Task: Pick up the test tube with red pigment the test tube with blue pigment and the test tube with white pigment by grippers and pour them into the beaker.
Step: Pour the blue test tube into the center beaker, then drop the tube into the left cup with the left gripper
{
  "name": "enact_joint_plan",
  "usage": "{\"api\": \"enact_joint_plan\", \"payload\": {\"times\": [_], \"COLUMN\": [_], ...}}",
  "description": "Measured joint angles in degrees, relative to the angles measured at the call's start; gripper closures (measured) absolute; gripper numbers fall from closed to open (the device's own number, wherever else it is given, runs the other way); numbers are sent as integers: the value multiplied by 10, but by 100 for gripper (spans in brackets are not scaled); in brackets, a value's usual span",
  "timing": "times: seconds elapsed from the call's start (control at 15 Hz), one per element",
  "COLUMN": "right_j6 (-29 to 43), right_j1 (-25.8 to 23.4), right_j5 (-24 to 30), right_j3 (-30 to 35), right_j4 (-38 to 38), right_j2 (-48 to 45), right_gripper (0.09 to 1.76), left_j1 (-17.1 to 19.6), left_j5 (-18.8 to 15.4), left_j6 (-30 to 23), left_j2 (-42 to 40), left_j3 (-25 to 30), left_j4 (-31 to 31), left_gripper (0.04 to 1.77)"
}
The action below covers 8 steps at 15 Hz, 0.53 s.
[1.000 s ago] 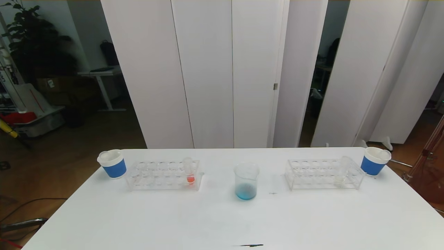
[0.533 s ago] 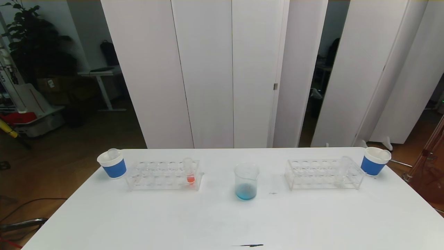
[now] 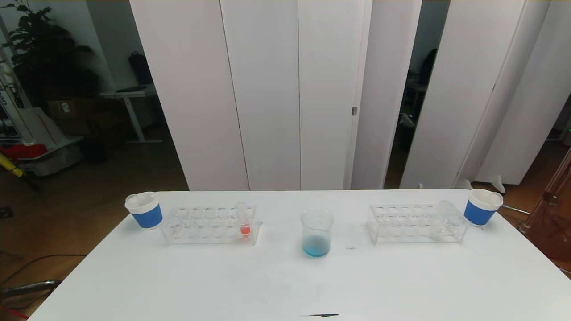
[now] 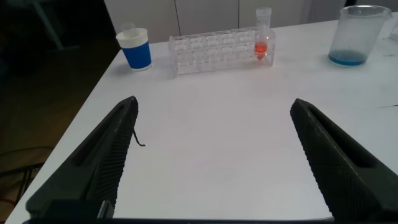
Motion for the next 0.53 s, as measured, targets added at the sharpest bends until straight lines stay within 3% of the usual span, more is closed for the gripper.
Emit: {"api": "enact_joint_plan", "payload": {"times": [0.53], "right_j6": [0], "right_j1": [0], "right_j5": [0], "right_j3": [0], "right_j4": [0], "right_j2": [0], "right_gripper": [10], "left_j1": [0], "left_j5": [0], "left_j6": [0], "left_j2": [0], "left_j3": [0], "left_j4": [0], "left_gripper": [6]}}
